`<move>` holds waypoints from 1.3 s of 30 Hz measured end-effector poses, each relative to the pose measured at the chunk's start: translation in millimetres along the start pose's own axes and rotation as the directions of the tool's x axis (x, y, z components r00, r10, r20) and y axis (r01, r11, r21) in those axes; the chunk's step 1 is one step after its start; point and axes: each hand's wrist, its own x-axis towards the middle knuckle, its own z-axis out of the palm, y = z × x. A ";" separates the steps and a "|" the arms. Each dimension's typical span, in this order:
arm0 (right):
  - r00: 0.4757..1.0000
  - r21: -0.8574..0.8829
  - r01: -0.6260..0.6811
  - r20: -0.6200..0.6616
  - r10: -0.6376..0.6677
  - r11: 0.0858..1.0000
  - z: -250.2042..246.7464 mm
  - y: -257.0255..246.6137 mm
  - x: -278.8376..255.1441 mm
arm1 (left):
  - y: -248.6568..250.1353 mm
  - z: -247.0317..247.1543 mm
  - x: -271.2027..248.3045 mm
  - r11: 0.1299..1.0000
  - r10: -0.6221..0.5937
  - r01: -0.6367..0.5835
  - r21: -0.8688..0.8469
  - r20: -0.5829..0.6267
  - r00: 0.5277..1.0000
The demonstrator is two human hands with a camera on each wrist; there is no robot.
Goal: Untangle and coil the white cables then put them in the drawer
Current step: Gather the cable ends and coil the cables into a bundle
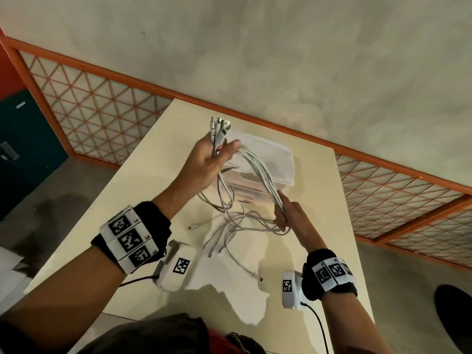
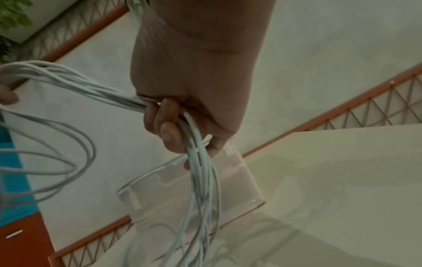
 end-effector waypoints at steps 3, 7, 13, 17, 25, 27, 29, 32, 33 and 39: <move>0.999 0.021 -0.023 -0.047 0.024 1.000 -13.5 2.2 5.7 | 0.6 1.1 2.4 1.000 -0.023 0.021 -0.020 -0.115 0.993; 0.975 -0.045 0.092 -0.201 -0.100 0.995 -39.2 -14.8 11.2 | -17.5 -3.5 -4.5 0.989 -0.074 0.105 0.107 -0.262 0.962; 0.926 -0.341 0.209 -0.234 -0.298 0.917 -68.8 -43.2 8.3 | -54.7 -4.3 -24.0 0.710 -0.430 0.403 0.577 -0.097 0.897; 0.952 -0.494 0.181 -0.130 -0.279 0.850 -64.8 -43.7 2.5 | -67.5 6.0 -39.7 0.608 -0.471 0.407 0.682 -0.103 0.876; 0.938 -0.512 0.316 0.045 -0.343 0.799 -46.8 -52.9 -11.0 | -22.7 80.7 -48.4 0.907 -0.345 0.240 0.347 0.283 0.895; 0.920 -0.489 0.368 0.066 -0.387 0.791 -50.4 -57.8 -14.0 | -22.5 90.8 -50.7 0.923 -0.269 0.163 0.349 0.282 0.921; 0.927 -0.440 0.360 0.072 -0.367 0.823 -56.8 -57.1 -17.6 | -19.2 91.3 -50.3 0.941 -0.240 0.160 0.297 0.256 0.936; 0.965 -0.237 0.263 0.052 -0.259 0.935 -61.7 -45.1 -22.9 | -10.0 89.2 -47.4 0.952 -0.162 0.100 0.291 0.199 0.967; 0.971 -0.160 0.237 0.045 -0.233 0.958 -61.0 -39.6 -24.2 | -6.1 87.7 -46.1 0.954 -0.124 0.068 0.290 0.178 0.976; 0.990 -0.051 0.144 0.014 -0.143 0.988 -55.4 -0.2 -21.4 | 6.0 76.0 -36.3 0.966 0.003 -0.003 0.259 0.000 1.000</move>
